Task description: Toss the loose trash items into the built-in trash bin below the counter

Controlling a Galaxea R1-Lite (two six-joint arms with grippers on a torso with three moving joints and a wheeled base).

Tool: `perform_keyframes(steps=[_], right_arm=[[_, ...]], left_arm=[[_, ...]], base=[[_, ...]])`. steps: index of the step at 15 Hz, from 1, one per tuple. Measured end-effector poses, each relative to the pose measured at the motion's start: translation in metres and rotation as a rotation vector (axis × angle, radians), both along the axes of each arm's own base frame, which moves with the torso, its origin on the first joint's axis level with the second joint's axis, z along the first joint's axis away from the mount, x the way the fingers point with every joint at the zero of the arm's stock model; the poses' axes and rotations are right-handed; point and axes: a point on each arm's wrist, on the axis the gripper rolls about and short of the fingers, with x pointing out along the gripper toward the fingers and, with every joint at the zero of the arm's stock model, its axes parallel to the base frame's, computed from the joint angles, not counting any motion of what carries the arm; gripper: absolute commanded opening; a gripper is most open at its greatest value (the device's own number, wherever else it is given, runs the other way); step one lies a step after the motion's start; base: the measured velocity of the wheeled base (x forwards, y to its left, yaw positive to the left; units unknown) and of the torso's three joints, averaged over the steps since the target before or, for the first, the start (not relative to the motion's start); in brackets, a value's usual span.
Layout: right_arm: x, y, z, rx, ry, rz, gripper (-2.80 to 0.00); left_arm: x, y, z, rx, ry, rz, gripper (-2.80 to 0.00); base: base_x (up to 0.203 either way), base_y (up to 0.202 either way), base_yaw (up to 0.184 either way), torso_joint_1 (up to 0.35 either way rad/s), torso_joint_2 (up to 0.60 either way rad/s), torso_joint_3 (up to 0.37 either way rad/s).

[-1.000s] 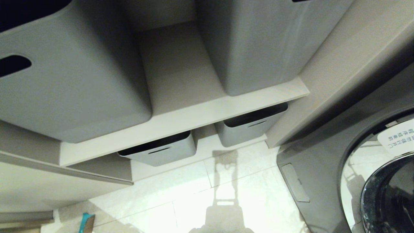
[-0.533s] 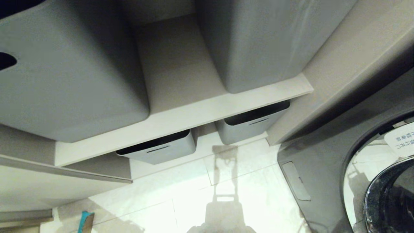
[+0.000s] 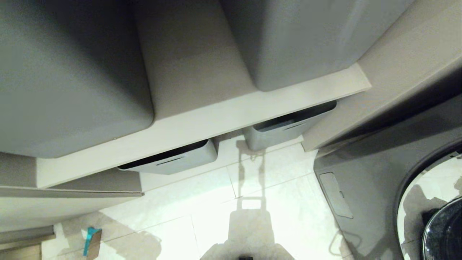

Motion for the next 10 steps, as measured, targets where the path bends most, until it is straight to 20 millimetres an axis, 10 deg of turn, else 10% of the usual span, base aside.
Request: perform_keyframes(steps=[10], right_arm=[[0.0000,0.0000,0.0000,0.000,0.000,0.000,-2.80]], left_arm=[[0.0032,0.0031,0.0017,-0.041,-0.007,0.038,0.00]], base=[[0.000,0.000,0.000,0.000,0.00,-0.017]])
